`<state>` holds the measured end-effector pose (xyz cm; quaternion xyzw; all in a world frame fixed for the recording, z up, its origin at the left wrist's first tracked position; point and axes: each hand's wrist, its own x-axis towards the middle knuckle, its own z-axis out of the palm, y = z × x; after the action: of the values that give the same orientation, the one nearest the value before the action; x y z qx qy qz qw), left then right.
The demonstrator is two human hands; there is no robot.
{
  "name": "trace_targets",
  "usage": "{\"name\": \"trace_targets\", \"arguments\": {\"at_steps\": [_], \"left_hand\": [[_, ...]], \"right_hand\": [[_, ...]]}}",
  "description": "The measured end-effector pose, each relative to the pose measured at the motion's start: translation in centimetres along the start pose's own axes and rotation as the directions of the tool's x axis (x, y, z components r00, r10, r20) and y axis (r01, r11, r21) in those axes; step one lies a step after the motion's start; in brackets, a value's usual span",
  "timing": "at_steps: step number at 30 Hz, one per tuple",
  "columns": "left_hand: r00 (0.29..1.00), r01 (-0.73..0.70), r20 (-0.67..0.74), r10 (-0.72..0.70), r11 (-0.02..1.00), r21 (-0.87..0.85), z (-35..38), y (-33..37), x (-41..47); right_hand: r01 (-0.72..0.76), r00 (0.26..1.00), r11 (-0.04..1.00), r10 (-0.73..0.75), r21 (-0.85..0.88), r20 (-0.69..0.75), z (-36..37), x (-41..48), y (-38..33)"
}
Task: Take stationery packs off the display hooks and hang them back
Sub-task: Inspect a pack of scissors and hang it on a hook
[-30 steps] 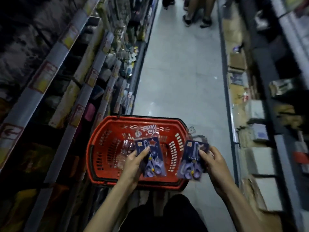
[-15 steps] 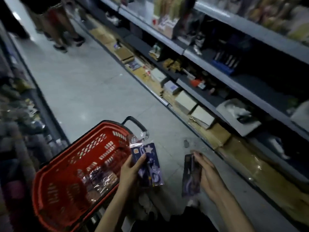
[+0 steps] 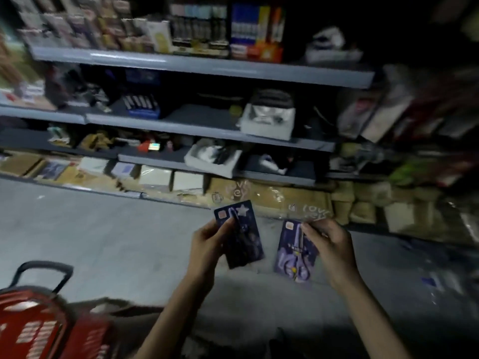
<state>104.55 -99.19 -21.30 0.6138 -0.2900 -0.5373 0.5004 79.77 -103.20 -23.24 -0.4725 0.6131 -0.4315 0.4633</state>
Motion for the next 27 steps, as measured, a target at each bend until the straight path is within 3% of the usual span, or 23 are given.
{"name": "trace_targets", "arguments": {"at_steps": [9,16,27], "left_hand": [[0.941,-0.122,0.325,0.097,0.991,0.058,22.7,2.1,1.2],[0.873,-0.234,0.456,0.174,0.969,0.079,35.6,6.1,3.4],[0.742,-0.411,0.546,0.388,0.908,-0.086,53.6,17.5,9.2]], "right_hand": [[0.047,0.975,0.999,-0.043,0.014,-0.217,-20.9,3.8,-1.0],[0.178,0.879,0.980,-0.201,-0.095,-0.432,-31.1,8.3,-3.3],[0.275,0.879,0.934,-0.341,-0.229,-0.332,-44.1,22.5,-15.6]]}}
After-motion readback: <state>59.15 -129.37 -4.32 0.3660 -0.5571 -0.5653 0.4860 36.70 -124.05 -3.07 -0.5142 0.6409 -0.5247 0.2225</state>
